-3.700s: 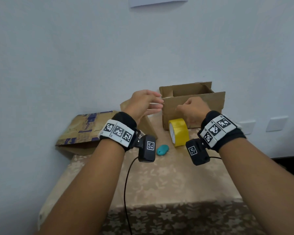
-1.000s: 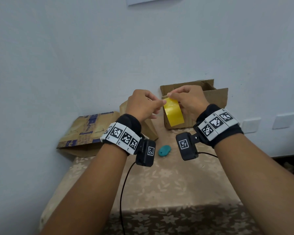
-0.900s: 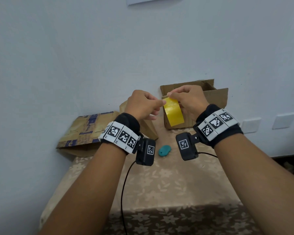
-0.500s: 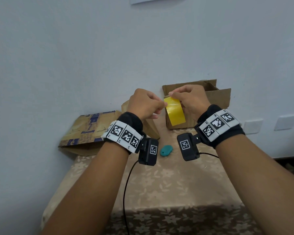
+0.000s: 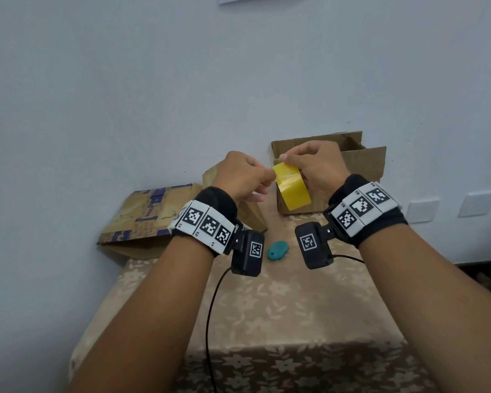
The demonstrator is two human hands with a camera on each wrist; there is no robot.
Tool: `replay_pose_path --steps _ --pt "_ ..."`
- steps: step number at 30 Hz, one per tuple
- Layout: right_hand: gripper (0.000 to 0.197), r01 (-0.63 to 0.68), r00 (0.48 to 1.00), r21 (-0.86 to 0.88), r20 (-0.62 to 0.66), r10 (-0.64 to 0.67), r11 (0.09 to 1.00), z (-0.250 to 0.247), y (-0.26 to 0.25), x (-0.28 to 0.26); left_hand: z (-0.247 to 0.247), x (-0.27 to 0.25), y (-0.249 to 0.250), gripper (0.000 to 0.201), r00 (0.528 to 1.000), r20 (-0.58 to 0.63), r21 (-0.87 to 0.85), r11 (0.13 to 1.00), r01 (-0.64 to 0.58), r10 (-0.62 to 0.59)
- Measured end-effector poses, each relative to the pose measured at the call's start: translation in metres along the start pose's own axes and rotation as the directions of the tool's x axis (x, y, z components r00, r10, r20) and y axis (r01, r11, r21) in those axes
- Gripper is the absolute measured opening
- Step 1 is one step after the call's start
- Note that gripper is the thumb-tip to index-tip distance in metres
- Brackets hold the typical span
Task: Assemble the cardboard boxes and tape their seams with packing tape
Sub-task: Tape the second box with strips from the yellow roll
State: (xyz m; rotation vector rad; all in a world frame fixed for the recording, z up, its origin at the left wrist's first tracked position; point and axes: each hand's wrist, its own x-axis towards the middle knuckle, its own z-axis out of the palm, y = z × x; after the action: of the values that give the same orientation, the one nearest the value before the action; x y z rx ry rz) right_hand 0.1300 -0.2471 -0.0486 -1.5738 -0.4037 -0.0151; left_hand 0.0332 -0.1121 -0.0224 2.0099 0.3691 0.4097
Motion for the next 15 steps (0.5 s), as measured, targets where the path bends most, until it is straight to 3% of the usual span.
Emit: replay_pose_path --steps 15 --pt "0.014 0.009 1.0 0.023 -0.021 -0.008 1.0 0.0008 0.0003 0.0011 -0.007 -0.0001 0.0006 0.02 0.998 0.068 0.004 1.0 0.001 -0.002"
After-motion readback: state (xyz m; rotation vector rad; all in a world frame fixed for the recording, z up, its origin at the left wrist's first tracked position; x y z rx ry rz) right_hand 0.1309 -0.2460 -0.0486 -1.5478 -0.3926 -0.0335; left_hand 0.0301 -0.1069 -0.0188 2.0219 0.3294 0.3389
